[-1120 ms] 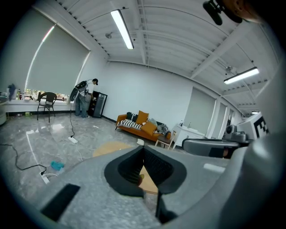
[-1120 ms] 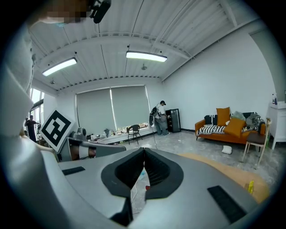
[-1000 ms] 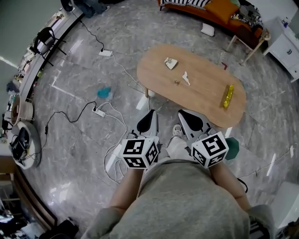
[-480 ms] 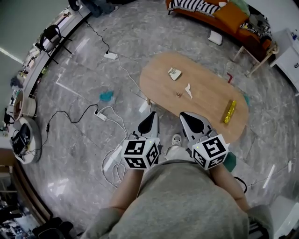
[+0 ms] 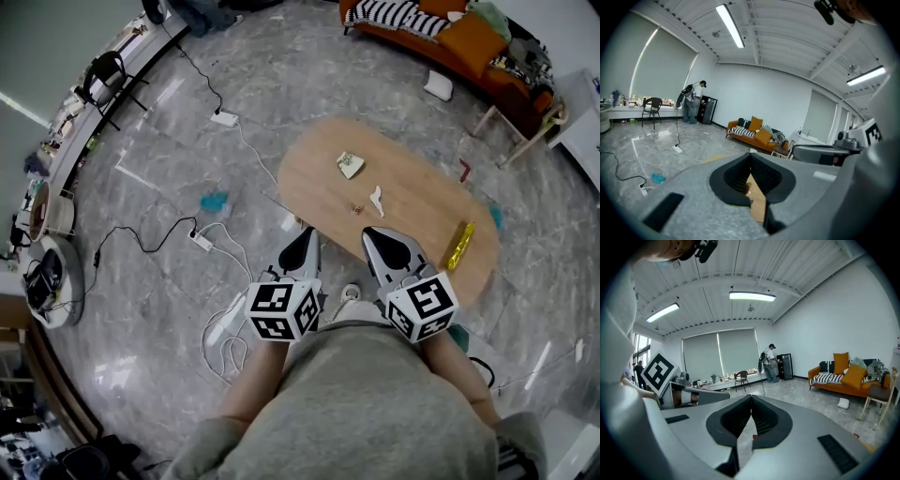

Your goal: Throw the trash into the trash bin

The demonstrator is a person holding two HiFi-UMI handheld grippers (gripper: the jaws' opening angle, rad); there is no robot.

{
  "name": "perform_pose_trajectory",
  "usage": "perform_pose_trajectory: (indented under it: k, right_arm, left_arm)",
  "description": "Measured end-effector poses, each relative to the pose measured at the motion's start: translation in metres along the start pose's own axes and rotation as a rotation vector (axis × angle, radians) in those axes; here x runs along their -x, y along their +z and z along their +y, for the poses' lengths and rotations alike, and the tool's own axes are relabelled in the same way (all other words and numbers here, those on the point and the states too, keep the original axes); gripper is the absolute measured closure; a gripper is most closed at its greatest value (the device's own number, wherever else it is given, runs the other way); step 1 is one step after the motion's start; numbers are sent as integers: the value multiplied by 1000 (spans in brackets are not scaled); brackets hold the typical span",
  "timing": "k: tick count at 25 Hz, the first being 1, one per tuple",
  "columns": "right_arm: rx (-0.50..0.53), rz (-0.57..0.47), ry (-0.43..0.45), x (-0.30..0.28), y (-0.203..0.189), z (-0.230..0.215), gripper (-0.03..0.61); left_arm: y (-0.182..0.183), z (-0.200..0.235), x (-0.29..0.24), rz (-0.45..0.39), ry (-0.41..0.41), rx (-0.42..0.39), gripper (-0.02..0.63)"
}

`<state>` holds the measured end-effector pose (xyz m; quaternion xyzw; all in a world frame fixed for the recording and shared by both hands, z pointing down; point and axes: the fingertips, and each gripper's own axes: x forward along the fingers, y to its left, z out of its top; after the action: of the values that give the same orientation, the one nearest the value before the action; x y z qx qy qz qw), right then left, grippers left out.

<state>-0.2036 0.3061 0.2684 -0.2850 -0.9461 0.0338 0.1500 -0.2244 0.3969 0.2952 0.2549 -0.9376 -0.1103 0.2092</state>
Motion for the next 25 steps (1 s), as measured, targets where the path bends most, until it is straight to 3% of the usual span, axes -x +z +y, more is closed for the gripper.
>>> perform_pose_trajectory:
  k: [13,25]
  right_arm:
    - [18,-11,4,-30,14,-57,569]
    - [-23,-1,-62,-35,9,-85,569]
  left_arm:
    - [17,0,-64,-2,5,-2,603]
    - [21,-6,-106,35,-57,-26,603]
